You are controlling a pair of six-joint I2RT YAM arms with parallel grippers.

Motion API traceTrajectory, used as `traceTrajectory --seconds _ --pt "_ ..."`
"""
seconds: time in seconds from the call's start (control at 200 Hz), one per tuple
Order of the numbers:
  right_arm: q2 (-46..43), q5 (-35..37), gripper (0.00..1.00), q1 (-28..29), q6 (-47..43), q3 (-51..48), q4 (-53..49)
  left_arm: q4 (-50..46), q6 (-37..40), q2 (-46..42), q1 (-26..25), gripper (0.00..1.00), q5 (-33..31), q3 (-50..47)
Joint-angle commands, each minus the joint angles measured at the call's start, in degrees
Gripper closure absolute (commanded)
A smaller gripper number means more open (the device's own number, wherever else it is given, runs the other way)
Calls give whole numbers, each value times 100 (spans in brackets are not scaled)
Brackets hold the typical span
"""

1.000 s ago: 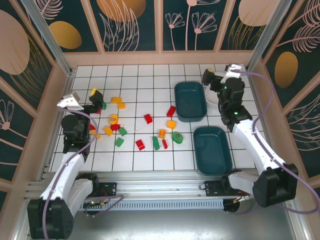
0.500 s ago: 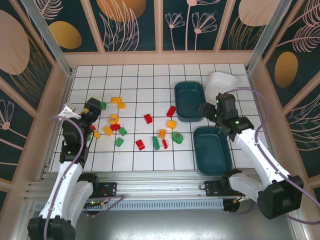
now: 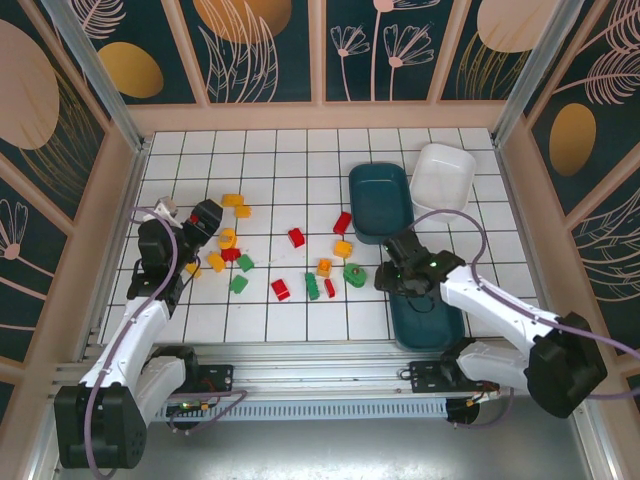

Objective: Sort the legos into containers by color

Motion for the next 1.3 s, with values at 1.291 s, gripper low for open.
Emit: traceTrajectory --seconds 1.291 --pt "4597 2616 100 928 -2135 7179 765 -954 393 444 25 14 -365 431"
